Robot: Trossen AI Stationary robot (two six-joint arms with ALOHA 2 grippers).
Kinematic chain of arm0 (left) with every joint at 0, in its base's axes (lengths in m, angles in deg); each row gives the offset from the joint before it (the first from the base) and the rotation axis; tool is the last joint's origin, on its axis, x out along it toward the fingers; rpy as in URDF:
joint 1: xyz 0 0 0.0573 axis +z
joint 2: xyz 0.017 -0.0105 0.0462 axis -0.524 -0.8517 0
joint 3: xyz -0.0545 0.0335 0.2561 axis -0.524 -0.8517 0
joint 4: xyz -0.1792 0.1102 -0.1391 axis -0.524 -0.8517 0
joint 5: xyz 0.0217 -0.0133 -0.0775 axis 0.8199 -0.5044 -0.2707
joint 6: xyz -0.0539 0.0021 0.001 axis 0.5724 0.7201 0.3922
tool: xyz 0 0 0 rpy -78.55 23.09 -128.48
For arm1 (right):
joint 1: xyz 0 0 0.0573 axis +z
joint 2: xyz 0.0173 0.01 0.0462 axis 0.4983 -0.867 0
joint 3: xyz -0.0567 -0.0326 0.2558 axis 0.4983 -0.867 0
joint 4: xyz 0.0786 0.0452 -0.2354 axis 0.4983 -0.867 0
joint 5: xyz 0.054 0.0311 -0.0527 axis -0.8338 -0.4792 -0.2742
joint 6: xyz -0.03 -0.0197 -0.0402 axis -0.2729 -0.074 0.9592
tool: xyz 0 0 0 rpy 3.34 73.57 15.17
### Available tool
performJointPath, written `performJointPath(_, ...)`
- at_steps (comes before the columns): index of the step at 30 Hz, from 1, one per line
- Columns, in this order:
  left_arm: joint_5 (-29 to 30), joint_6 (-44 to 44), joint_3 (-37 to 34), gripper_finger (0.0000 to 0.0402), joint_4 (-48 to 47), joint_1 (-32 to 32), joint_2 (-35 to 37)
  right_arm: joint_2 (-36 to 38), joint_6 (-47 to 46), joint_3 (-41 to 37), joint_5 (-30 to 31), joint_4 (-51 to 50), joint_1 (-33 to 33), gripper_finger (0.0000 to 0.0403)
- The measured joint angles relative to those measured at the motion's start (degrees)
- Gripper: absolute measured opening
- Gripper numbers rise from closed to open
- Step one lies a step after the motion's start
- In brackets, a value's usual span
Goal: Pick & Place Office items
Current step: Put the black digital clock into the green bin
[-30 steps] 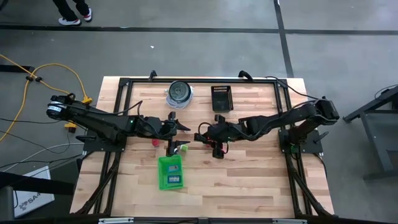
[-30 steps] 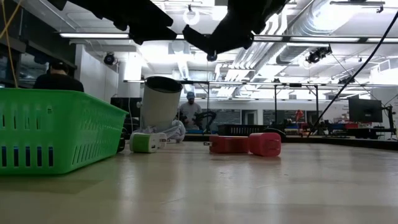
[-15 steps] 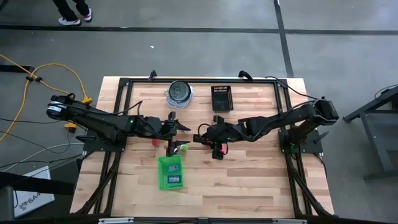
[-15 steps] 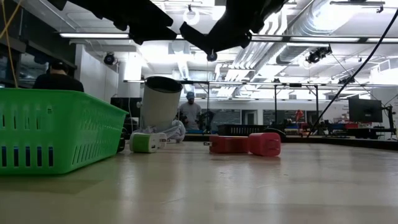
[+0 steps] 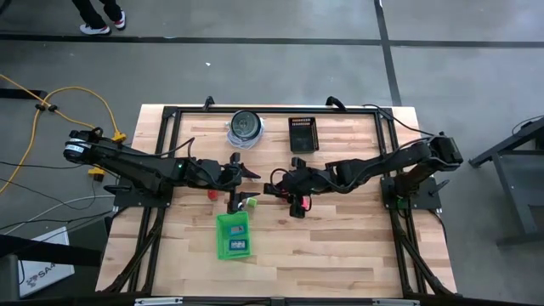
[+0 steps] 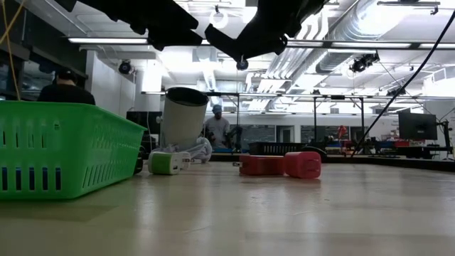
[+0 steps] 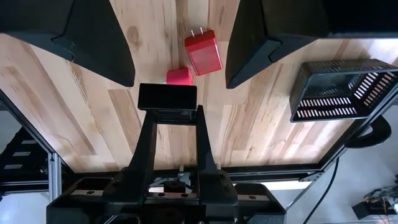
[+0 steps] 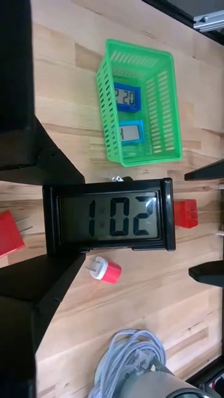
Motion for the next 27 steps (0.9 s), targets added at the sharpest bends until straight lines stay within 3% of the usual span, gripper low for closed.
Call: performJointPath(27, -1.0, 2.9, 0.0, 0.0246, 3.2, 0.0, -1.4, 0.1, 2.7, 0.0, 0.0, 5.2, 0.0, 0.0146)
